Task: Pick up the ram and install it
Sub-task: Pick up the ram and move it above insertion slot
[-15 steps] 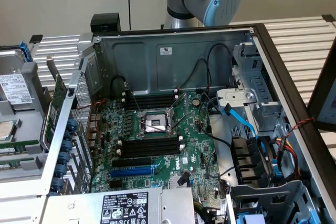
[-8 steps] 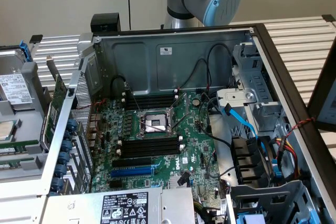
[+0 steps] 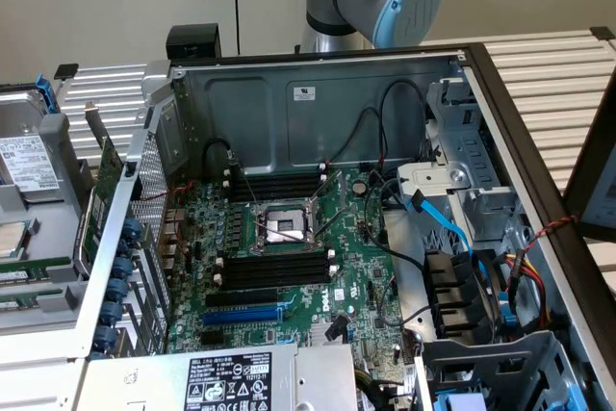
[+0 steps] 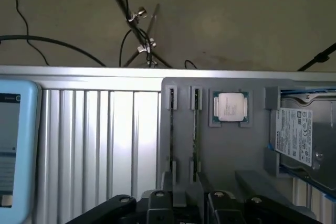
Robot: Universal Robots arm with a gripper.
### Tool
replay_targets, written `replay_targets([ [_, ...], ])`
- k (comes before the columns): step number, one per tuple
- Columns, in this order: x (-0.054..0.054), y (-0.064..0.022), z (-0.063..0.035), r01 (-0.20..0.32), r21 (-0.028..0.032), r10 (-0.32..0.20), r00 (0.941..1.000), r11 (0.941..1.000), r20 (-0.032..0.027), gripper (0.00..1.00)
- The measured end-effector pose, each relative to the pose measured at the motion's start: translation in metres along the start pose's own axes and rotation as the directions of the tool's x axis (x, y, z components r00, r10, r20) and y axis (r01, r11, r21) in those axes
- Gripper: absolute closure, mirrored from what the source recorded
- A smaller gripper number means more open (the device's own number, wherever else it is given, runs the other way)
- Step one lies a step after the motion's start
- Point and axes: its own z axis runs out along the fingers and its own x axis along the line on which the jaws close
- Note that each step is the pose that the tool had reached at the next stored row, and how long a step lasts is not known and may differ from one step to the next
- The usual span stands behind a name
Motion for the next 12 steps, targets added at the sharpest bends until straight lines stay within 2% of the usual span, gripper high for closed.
replay_targets([
  [2,0.000,0.0000,0.0037,0.006,0.0001,-0.006,1.0000,1.0000,-0.0001,0.58],
  [4,0.000,-0.0001,0.0073,0.012,0.0002,-0.012,0.9999,0.9999,-0.0001,0.58],
  [5,0.000,-0.0001,0.0090,0.016,0.0000,-0.016,0.9999,0.9999,-0.0002,0.52],
  [12,0.000,-0.0002,0.0219,0.027,0.0001,-0.027,0.9996,0.9996,-0.0003,0.52],
])
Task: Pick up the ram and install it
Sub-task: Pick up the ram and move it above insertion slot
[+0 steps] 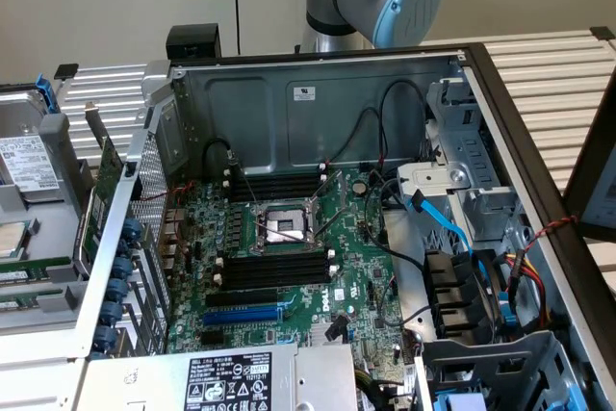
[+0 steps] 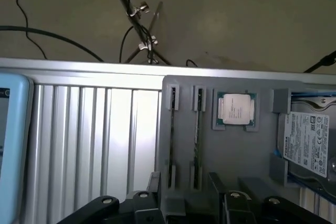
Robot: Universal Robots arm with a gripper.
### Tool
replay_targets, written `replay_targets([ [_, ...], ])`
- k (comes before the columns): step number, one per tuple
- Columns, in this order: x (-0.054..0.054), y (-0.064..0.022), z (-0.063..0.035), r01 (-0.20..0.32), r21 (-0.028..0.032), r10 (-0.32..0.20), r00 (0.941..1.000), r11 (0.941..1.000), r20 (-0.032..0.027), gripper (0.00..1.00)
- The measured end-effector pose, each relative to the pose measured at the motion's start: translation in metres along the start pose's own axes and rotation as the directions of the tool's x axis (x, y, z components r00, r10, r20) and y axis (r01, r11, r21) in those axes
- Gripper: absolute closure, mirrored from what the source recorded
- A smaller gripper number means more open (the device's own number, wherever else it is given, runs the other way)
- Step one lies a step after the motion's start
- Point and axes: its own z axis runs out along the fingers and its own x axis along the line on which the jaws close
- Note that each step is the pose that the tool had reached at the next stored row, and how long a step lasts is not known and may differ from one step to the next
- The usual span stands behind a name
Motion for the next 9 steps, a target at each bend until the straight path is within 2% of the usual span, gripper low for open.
replay_targets([
  [5,0.000,-0.0001,0.0090,0.001,0.0000,-0.001,1.0000,1.0000,-0.0012,0.52],
  [9,0.000,-0.0001,0.0154,0.001,-0.0004,-0.001,1.0000,1.0000,-0.0081,0.52],
])
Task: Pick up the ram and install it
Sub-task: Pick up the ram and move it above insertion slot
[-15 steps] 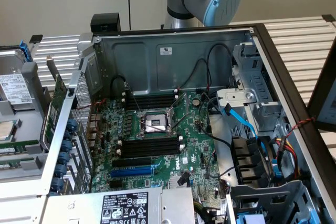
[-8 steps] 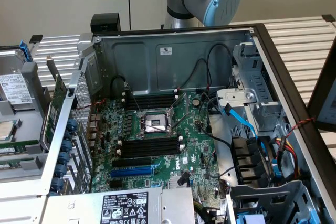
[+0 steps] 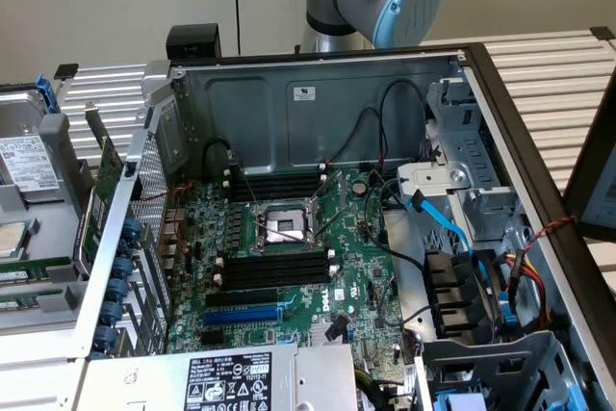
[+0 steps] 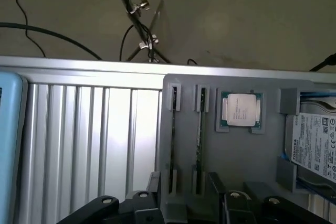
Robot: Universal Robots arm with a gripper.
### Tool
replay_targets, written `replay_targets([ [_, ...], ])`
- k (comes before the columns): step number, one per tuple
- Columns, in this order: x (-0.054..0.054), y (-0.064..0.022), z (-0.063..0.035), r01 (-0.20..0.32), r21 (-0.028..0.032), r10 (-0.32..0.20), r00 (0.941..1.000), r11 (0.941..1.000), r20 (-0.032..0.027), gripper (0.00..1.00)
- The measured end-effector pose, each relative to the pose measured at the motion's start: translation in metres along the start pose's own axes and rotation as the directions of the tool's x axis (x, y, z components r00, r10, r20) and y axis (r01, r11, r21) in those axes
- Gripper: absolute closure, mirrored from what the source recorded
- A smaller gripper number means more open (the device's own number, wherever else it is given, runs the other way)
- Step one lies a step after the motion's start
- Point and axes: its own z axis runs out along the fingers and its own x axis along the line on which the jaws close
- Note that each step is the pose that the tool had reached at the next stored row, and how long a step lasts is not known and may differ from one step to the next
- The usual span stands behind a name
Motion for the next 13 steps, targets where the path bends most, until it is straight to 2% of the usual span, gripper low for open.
replay_targets([
  [2,0.000,0.0000,0.0024,0.000,-0.0001,0.000,1.0000,1.0000,-0.0067,0.52],
  [3,-0.001,0.0000,0.0032,0.000,0.0002,0.000,0.9999,1.0000,-0.0118,0.52],
  [5,-0.003,-0.0002,0.0053,0.000,0.0041,0.000,0.9998,1.0000,-0.0176,0.52],
  [9,-0.005,0.0005,0.0107,0.001,0.0132,-0.001,0.9998,0.9999,-0.0187,0.52],
  [13,-0.006,0.0026,0.0161,0.004,0.0155,-0.004,0.9998,0.9999,-0.0217,0.52],
])
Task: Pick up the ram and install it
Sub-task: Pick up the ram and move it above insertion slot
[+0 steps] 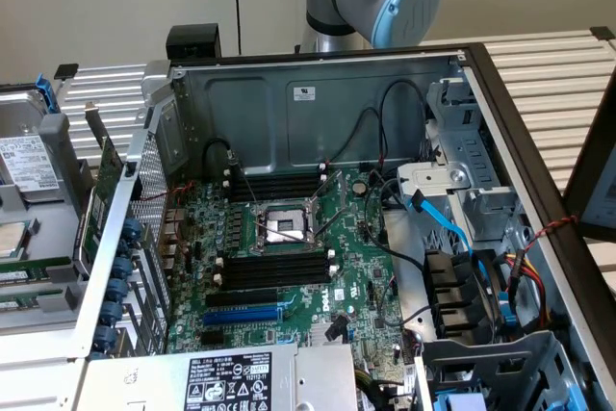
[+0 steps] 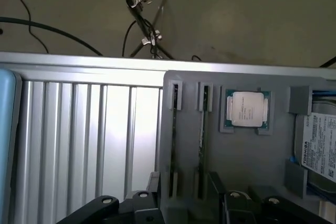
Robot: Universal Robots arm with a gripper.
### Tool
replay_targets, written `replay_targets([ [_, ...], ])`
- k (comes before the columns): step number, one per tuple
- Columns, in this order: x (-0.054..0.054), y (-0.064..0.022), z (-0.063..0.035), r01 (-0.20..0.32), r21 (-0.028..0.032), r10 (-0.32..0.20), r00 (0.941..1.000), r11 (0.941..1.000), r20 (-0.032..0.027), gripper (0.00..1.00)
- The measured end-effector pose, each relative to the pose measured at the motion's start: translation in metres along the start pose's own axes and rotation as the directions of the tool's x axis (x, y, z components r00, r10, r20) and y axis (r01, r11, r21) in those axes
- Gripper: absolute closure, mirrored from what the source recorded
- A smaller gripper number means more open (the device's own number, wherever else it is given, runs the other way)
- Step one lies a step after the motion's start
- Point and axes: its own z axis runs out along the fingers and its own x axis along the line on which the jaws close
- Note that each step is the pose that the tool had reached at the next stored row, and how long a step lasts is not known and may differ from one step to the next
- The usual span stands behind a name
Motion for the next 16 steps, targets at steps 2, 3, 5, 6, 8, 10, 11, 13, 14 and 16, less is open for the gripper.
replay_targets([
  [2,0.000,0.0005,0.0027,0.004,0.0002,-0.004,1.0000,1.0000,-0.0009,0.52],
  [3,0.000,0.0006,0.0045,0.005,0.0002,-0.005,1.0000,1.0000,-0.0010,0.52],
  [5,0.002,0.0008,0.0081,0.005,0.0001,-0.005,1.0000,1.0000,-0.0011,0.52],
  [6,0.002,0.0008,0.0101,0.006,0.0002,-0.006,1.0000,1.0000,-0.0011,0.52],
  [8,0.004,0.0010,0.0137,0.006,0.0001,-0.006,1.0000,1.0000,-0.0012,0.52],
  [10,0.007,0.0011,0.0174,0.008,0.0003,-0.008,1.0000,1.0000,-0.0010,0.52],
  [11,0.009,0.0011,0.0194,0.009,0.0005,-0.009,1.0000,1.0000,-0.0009,0.52],
  [13,0.014,0.0013,0.0232,0.010,0.0003,-0.010,1.0000,1.0000,-0.0010,0.52],
  [14,0.014,0.0012,0.0251,0.010,0.0005,-0.010,1.0000,1.0000,-0.0010,0.52],
  [16,0.014,0.0008,0.0286,0.010,0.0003,-0.010,0.9999,0.9999,-0.0011,0.52],
])
